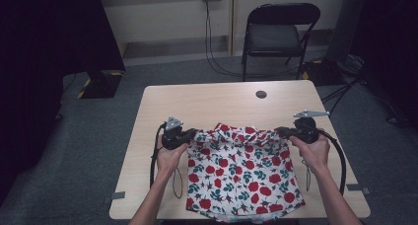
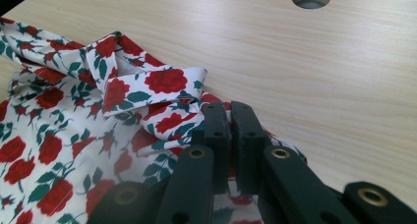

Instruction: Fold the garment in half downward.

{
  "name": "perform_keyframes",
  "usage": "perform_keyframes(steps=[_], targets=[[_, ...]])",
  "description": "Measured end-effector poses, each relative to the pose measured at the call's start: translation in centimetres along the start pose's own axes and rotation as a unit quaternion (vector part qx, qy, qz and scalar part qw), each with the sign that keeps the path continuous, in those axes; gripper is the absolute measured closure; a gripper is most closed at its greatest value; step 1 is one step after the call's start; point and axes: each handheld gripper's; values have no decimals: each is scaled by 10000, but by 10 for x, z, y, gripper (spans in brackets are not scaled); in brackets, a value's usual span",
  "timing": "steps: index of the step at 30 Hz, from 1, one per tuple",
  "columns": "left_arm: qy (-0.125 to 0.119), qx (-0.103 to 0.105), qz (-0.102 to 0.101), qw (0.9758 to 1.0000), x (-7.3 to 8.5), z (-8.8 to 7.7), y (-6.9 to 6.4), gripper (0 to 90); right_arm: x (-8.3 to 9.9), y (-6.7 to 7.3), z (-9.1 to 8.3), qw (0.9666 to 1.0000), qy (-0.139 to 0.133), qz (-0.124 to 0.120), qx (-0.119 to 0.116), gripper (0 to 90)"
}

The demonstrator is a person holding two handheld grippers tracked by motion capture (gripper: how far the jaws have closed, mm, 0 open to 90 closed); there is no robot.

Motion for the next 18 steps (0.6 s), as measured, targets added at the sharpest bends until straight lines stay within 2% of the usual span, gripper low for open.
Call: perform_keyframes(steps=[6,12,18], targets=[[-98,81,108,9999,7,-9,-8,878,13,10,-3,9999,20,-95,-27,871],[-22,68,198,9998,16,-16,-16,878,26,15,-7,9999,-29,-128,-47,871],[126,126,239,9996,33,-13,-22,878,45,15,-10,9999,-52,-83,-54,870]])
Point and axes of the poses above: each handheld gripper's, and its own axes: z roughly forward along the jaws, x roughly out of its underside, y roughly to its left, and after that the axes turned 15 degrees about y, right-handed
